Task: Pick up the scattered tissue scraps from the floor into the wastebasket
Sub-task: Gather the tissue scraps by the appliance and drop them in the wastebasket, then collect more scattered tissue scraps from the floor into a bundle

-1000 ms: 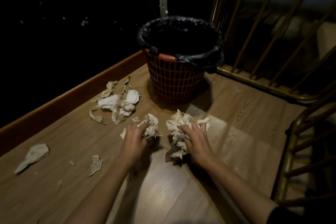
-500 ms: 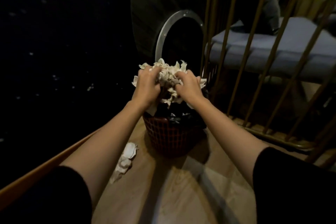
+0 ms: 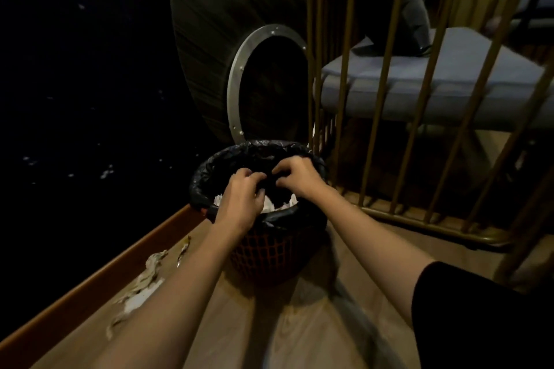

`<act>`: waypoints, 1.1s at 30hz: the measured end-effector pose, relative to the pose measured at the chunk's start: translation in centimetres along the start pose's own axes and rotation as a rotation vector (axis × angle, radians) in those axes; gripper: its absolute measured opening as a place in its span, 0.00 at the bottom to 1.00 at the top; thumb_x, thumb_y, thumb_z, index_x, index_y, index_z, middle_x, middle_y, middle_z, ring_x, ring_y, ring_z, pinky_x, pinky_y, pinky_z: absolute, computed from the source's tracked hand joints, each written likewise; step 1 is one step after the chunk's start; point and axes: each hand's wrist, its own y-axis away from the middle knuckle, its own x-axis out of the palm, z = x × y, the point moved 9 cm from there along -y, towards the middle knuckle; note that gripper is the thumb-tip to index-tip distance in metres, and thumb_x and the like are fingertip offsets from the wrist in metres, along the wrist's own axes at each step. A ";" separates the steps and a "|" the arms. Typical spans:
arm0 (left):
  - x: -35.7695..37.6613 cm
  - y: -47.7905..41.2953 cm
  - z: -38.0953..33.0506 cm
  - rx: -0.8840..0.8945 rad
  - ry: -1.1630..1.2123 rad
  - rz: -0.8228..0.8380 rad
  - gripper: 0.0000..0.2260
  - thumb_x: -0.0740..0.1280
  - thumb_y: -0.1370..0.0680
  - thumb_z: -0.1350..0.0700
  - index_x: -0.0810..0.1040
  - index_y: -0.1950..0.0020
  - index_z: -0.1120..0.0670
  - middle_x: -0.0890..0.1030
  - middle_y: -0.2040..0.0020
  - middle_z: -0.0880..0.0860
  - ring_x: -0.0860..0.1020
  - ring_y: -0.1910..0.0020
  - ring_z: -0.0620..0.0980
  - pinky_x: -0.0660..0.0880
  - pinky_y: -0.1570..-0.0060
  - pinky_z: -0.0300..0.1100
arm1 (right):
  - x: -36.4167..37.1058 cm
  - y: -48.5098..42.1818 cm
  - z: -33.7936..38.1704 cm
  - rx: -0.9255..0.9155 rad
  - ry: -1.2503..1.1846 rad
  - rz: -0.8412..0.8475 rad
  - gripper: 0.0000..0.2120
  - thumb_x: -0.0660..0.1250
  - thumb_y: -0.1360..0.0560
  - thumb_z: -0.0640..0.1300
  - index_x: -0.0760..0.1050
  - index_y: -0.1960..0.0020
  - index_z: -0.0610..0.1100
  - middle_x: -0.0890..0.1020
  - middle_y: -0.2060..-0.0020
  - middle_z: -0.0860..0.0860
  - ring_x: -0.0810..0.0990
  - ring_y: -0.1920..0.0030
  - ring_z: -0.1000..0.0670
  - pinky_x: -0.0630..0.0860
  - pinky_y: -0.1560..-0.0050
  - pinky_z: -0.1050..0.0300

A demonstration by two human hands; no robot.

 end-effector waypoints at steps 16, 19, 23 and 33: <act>28.5 27.3 -1.2 0.137 -0.017 0.850 0.26 0.50 0.22 0.37 0.43 0.27 0.36 0.36 0.25 0.47 0.41 0.24 0.54 0.47 0.28 0.53 | 6.2 17.2 -33.0 0.544 0.052 -0.406 0.10 0.62 0.27 0.32 0.78 0.47 0.39 0.78 0.48 0.40 0.77 0.48 0.40 0.76 0.46 0.49; 28.2 27.2 -0.7 0.155 -0.116 0.742 0.25 0.45 0.23 0.35 0.50 0.26 0.38 0.46 0.24 0.47 0.51 0.26 0.52 0.55 0.30 0.48 | 4.9 14.6 -33.3 0.482 0.170 -0.391 0.15 0.62 0.26 0.34 0.73 0.39 0.38 0.73 0.40 0.39 0.71 0.41 0.37 0.71 0.40 0.44; 28.4 27.9 -1.2 0.180 0.000 0.770 0.26 0.45 0.22 0.37 0.35 0.29 0.34 0.30 0.27 0.42 0.30 0.28 0.46 0.34 0.30 0.50 | 5.0 11.0 -35.4 0.526 0.325 -0.232 0.23 0.59 0.24 0.34 0.64 0.30 0.40 0.63 0.29 0.37 0.60 0.31 0.35 0.58 0.30 0.45; 28.9 28.2 -1.0 0.170 -0.035 0.794 0.26 0.47 0.21 0.39 0.35 0.28 0.37 0.31 0.25 0.45 0.30 0.27 0.48 0.33 0.32 0.51 | 6.4 12.7 -34.4 0.363 0.527 -0.334 0.14 0.55 0.30 0.22 0.77 0.54 0.30 0.78 0.51 0.36 0.73 0.48 0.36 0.74 0.51 0.46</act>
